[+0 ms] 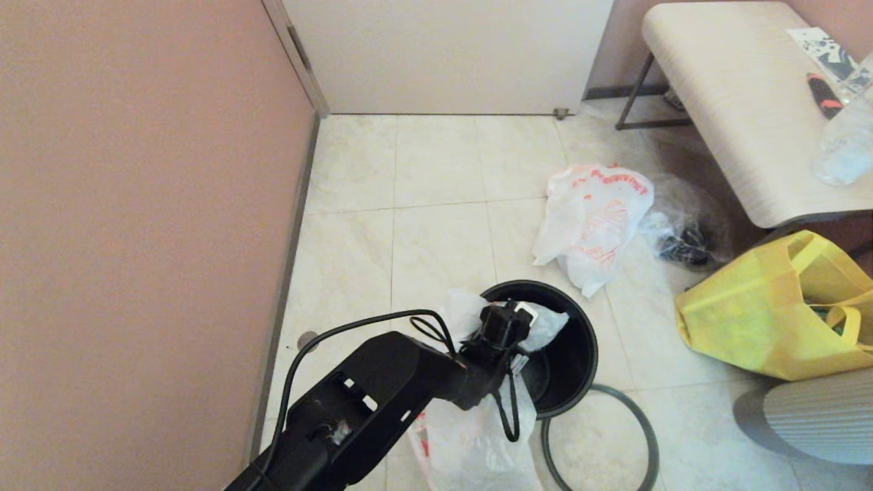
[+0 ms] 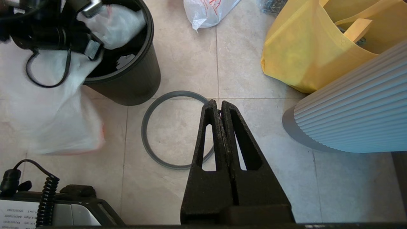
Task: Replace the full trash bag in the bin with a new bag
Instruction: Put the new garbage bag on the trash can
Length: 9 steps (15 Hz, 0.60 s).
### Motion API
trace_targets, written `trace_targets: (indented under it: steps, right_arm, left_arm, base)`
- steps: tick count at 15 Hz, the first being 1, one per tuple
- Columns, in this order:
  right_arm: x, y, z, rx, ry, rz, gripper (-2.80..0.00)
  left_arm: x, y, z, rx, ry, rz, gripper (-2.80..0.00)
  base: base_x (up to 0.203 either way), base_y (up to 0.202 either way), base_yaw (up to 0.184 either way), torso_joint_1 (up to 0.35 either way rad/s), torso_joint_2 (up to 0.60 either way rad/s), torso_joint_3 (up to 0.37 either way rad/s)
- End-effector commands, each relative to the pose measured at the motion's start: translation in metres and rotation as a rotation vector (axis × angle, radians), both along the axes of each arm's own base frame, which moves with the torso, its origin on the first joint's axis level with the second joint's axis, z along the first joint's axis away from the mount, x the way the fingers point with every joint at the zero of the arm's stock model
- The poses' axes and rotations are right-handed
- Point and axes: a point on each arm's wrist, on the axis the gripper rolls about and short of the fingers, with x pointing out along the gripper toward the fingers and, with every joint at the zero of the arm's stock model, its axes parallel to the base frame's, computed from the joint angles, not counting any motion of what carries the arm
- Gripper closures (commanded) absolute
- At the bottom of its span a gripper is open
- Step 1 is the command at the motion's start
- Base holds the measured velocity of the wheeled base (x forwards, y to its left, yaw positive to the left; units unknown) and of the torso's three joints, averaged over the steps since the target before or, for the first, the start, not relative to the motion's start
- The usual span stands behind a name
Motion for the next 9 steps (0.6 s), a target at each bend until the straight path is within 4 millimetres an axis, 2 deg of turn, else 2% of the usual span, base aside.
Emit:
trace_targets:
  steps: [1, 6, 9]
  right_arm:
    - [0.0, 0.0, 0.0, -0.001, 0.002, 0.001, 0.0]
    - [0.0, 0.0, 0.0, 0.001, 0.002, 0.001, 0.0]
    - [0.0, 0.0, 0.0, 0.015, 0.001, -0.002, 0.0]
  left_arm:
    - [0.007, 0.01, -0.016, 0.015, 0.0, 0.022, 0.0]
    - [0.002, 0.011, -0.03, 0.087, 0.077, 0.02, 0.0]
    - [0.002, 0.01, -0.02, 0.075, 0.054, 0.037, 0.0]
  base:
    - [0.0, 0.0, 0.0, 0.0, 0.0, 0.0]
    - [0.0, 0.0, 0.0, 0.0, 0.0, 0.0]
    - [0.0, 0.0, 0.0, 0.0, 0.0, 0.0]
